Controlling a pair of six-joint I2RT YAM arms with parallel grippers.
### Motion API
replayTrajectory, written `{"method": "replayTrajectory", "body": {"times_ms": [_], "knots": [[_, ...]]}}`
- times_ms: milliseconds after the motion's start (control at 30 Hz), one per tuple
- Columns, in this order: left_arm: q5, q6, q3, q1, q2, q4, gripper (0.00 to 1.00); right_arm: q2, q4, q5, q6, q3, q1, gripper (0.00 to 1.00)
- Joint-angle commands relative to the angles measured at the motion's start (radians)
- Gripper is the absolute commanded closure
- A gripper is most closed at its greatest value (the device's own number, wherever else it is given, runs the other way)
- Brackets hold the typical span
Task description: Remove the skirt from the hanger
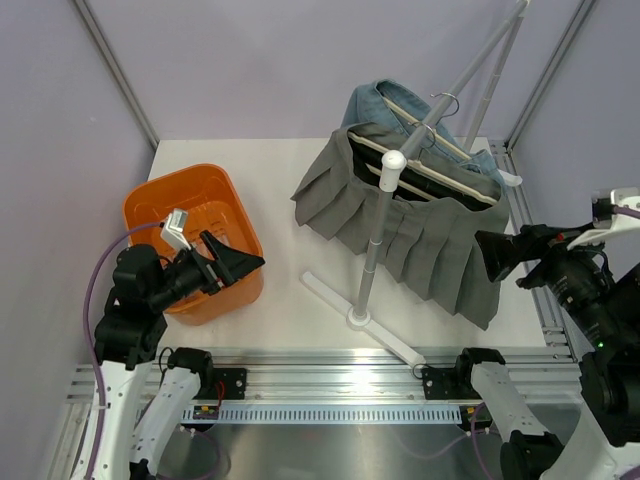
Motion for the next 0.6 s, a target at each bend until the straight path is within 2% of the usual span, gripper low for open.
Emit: {"method": "replayTrajectory", "body": {"times_ms": [0, 200, 567], "knots": [[0.084, 0.05, 0.046, -0.004, 0.026, 0.056, 0.01, 0.067, 0.04, -0.066, -0.065, 0.02, -0.001, 0.11], [0.095, 0.072, 0.054, -0.004, 0.043, 0.049, 0.01, 0.107, 0.064, -0.007, -0.105, 0.013, -0.001, 0.11], [0.1, 0.067, 0.043, -0.004, 0.061, 0.07, 0.01, 0.098, 0.124, -0.054, -0.127, -0.106, 0.001, 0.14]]}}
